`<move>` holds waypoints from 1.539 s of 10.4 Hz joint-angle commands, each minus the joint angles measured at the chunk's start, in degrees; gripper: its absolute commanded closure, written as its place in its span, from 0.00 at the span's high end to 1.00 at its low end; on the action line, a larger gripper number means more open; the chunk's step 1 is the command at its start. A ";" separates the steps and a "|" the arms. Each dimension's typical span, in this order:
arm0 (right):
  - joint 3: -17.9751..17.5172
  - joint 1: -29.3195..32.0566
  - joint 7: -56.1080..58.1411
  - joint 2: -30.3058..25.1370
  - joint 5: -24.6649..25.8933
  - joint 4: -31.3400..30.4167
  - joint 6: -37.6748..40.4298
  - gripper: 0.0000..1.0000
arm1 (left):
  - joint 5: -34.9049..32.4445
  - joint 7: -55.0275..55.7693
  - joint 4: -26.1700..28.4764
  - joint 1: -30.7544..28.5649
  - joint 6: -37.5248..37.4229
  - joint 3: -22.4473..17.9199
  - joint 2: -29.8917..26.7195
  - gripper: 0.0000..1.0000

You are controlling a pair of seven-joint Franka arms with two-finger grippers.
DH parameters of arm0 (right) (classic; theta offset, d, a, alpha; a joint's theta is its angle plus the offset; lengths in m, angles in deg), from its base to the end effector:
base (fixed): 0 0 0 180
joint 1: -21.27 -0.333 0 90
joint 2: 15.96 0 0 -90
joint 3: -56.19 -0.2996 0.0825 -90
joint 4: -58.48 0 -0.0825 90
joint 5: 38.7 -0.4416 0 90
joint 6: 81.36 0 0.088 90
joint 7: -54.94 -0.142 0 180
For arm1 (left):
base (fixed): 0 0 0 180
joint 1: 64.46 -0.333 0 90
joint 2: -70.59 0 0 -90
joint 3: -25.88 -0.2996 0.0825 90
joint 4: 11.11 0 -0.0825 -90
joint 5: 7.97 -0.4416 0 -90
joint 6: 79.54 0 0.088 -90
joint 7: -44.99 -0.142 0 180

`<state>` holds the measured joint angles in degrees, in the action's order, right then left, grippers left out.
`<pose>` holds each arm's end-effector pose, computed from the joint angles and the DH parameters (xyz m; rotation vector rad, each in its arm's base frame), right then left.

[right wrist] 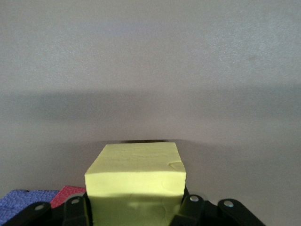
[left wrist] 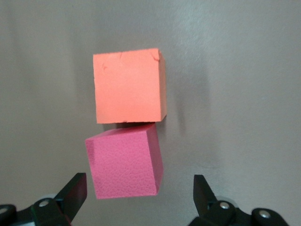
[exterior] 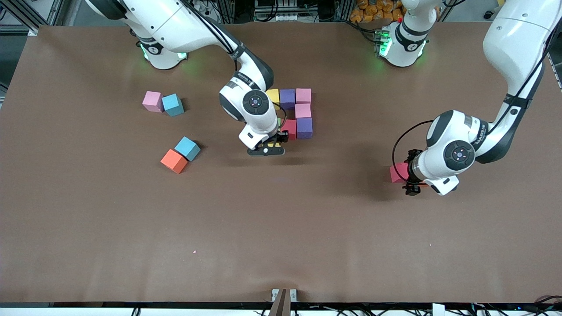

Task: Form number 2 with 11 blocks
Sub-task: 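Carry the yellow block to the figure while the left gripper reaches pink, then release the yellow block with the right gripper while the left gripper grasps pink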

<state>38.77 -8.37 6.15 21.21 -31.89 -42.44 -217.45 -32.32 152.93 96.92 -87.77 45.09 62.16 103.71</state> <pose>0.4761 0.5024 0.1218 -3.0737 0.0034 0.1157 0.6313 -0.1256 0.1497 -2.2716 -1.9882 0.1154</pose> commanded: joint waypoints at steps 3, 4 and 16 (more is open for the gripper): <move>0.46 -0.86 -1.13 1.23 0.49 1.52 -0.14 0.41 | -1.58 0.43 1.30 -0.68 1.67 0.37 0.72 1.00; 0.46 -0.86 -1.13 1.32 0.66 1.52 -0.14 0.41 | -1.58 0.43 1.30 -0.77 1.67 0.37 0.81 1.00; 0.46 -1.30 -1.13 2.29 0.40 1.52 -0.14 0.46 | -3.34 0.34 1.65 -1.56 1.67 0.28 2.83 1.00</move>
<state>38.78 -8.77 6.13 22.21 -31.78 -42.38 -217.80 -33.85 152.91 98.14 -88.69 46.01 62.00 106.45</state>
